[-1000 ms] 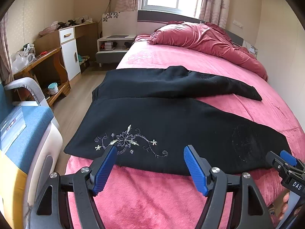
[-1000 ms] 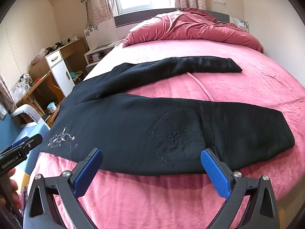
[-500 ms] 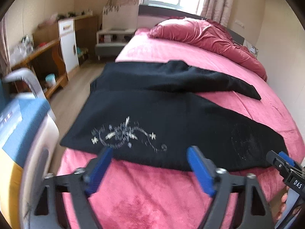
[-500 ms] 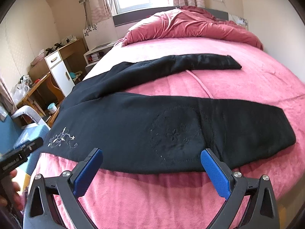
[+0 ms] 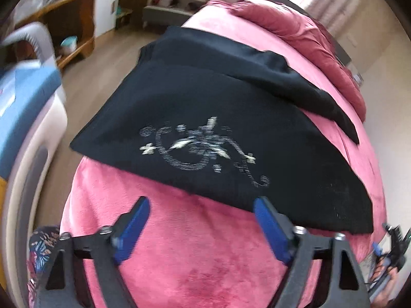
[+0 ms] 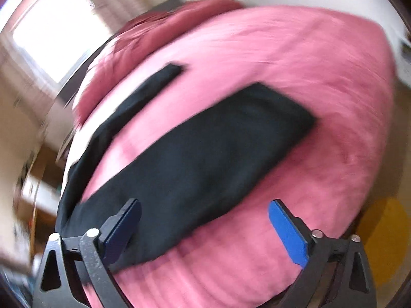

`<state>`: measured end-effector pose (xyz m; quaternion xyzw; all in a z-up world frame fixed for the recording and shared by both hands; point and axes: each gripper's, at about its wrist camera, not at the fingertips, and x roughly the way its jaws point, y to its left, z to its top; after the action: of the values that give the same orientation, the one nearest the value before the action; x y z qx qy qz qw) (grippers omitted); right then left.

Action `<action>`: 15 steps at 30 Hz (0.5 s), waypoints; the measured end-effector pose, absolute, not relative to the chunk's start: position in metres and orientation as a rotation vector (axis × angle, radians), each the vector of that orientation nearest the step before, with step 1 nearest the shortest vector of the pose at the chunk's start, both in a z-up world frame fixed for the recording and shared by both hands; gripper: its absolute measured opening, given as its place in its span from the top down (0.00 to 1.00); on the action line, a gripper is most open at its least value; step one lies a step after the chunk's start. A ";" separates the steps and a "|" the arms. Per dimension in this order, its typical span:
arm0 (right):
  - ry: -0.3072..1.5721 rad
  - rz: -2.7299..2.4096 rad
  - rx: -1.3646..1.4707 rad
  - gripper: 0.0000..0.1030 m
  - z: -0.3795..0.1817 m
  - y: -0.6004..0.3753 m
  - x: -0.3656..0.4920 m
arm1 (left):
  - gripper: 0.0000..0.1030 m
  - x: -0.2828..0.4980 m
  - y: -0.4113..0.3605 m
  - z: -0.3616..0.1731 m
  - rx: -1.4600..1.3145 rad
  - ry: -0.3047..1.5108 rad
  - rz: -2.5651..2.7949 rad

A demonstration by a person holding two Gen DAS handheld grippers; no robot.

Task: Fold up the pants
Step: 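Move both grippers toward the trouser legs' hem ends on the bed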

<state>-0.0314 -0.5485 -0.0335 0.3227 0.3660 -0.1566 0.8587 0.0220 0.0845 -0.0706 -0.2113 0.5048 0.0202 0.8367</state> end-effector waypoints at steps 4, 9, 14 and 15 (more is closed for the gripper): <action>0.762 -0.409 0.835 0.18 -0.060 -0.604 -0.026 | 0.31 0.023 0.104 -0.081 -0.537 1.094 0.063; 0.780 -0.462 0.862 0.31 -0.082 -0.624 -0.008 | 0.39 0.030 0.125 -0.092 -0.623 1.080 0.078; 0.828 -0.482 0.748 0.48 -0.079 -0.616 0.013 | 0.49 0.036 0.140 -0.097 -0.687 1.061 0.110; 0.837 -0.489 0.727 0.54 -0.077 -0.615 0.018 | 0.51 0.038 0.141 -0.098 -0.696 1.059 0.111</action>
<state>0.0176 -0.6147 -0.0774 0.3416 0.3934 -0.2297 0.8220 0.0377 0.1413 -0.0982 -0.3249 0.4946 0.0517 0.8045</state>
